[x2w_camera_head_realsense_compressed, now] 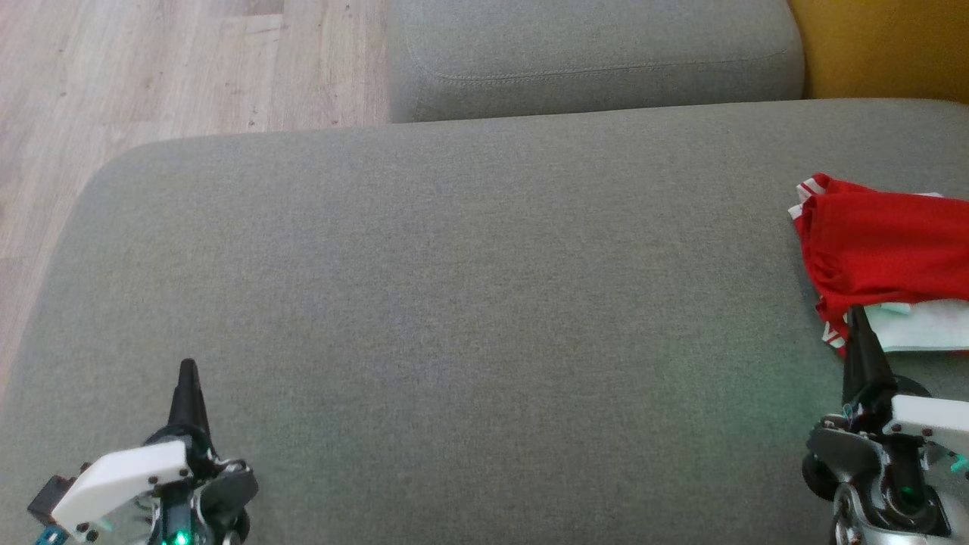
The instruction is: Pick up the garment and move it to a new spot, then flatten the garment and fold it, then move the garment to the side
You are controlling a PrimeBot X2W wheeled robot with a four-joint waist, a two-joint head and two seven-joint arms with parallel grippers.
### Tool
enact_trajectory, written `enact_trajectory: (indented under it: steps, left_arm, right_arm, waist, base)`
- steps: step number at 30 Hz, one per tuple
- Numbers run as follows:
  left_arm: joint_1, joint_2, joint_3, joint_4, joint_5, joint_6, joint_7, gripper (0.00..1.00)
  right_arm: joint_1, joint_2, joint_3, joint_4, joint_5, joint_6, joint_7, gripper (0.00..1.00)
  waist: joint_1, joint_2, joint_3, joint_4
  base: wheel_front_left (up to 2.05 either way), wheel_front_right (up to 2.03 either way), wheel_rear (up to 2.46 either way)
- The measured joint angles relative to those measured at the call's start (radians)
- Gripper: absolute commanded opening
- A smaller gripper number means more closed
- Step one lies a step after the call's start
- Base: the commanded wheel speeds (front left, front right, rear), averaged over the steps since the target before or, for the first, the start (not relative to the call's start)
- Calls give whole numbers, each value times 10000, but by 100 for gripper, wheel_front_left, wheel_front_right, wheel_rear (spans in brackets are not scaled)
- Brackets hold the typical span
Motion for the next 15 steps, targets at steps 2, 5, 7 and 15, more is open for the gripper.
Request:
enact_trajectory:
  steps: [2, 5, 7, 15]
  left_arm:
    - [0, 0, 0, 0, 0, 0, 0, 0]
    - [0, 0, 0, 0, 0, -2, 0, 0]
    - [0, 0, 0, 0, 0, -2, 0, 0]
    - [0, 0, 0, 0, 0, -2, 0, 0]
  right_arm:
    - [0, 0, 0, -2, 0, 0, 0, 0]
    - [0, 0, 0, -2, 0, 0, 0, 0]
    - [0, 0, 0, -2, 0, 0, 0, 0]
    - [0, 0, 0, -2, 0, 0, 0, 0]
  waist:
    - [0, 0, 0, 0]
    - [0, 0, 0, 0]
    - [0, 0, 0, 0]
    - [0, 0, 0, 0]
  base:
    - [0, 0, 0]
    - [0, 0, 0]
    - [0, 0, 0]
    - [0, 0, 0]
